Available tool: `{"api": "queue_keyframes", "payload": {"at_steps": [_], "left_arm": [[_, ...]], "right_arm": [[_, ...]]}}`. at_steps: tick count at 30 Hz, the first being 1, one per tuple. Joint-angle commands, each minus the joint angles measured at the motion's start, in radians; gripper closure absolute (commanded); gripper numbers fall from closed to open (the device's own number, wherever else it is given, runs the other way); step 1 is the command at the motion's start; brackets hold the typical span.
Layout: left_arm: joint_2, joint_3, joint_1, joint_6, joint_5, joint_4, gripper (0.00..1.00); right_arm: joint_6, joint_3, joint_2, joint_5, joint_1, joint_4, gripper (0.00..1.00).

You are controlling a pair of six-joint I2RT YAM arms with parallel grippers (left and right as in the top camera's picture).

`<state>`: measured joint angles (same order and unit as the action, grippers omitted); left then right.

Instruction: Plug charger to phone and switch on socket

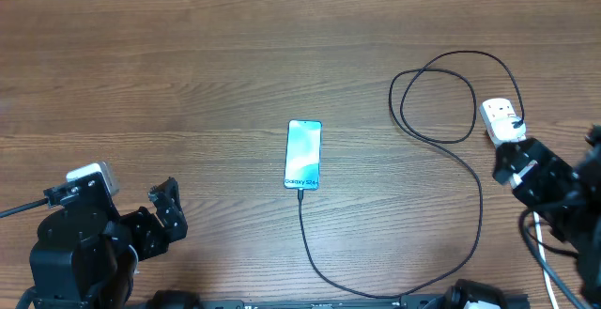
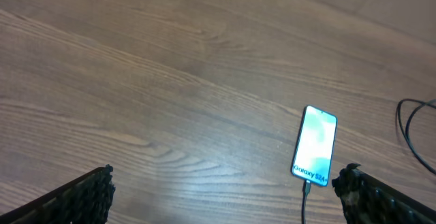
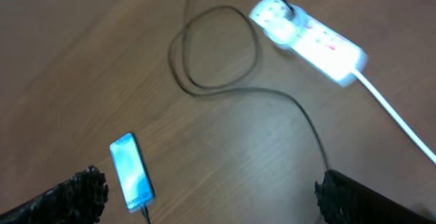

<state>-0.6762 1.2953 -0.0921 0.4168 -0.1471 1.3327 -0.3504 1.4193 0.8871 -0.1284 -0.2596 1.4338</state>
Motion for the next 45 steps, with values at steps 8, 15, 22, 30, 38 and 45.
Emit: {"api": "queue_keyframes", "payload": {"at_steps": [8, 15, 22, 30, 38, 45], "left_arm": [[0.003, -0.004, -0.004, 0.01, -0.01, -0.001, 0.0], [0.003, -0.004, -0.004, 0.01, -0.01, -0.001, 0.0], [0.002, -0.004, -0.004, 0.01, -0.01, -0.001, 0.0], [0.003, -0.004, -0.004, 0.01, -0.01, -0.001, 0.0], [0.003, -0.004, -0.004, 0.01, -0.01, -0.001, 0.0], [0.003, -0.004, -0.004, 0.01, -0.01, -0.001, 0.01]], "right_arm": [[0.044, -0.618, -0.44, -0.152, 0.118, -0.631, 0.0], [0.033, -0.903, -0.681, -0.192, 0.154, -1.024, 0.0], [-0.024, -1.099, -0.827, -0.188, 0.161, -1.309, 0.0], [-0.043, -1.248, -0.884, -0.177, 0.161, -1.532, 0.0], [-0.043, -1.386, -0.885, -0.108, 0.161, -1.733, 0.0], [-0.053, -1.411, -0.885, -0.061, 0.163, -1.738, 0.0]]}}
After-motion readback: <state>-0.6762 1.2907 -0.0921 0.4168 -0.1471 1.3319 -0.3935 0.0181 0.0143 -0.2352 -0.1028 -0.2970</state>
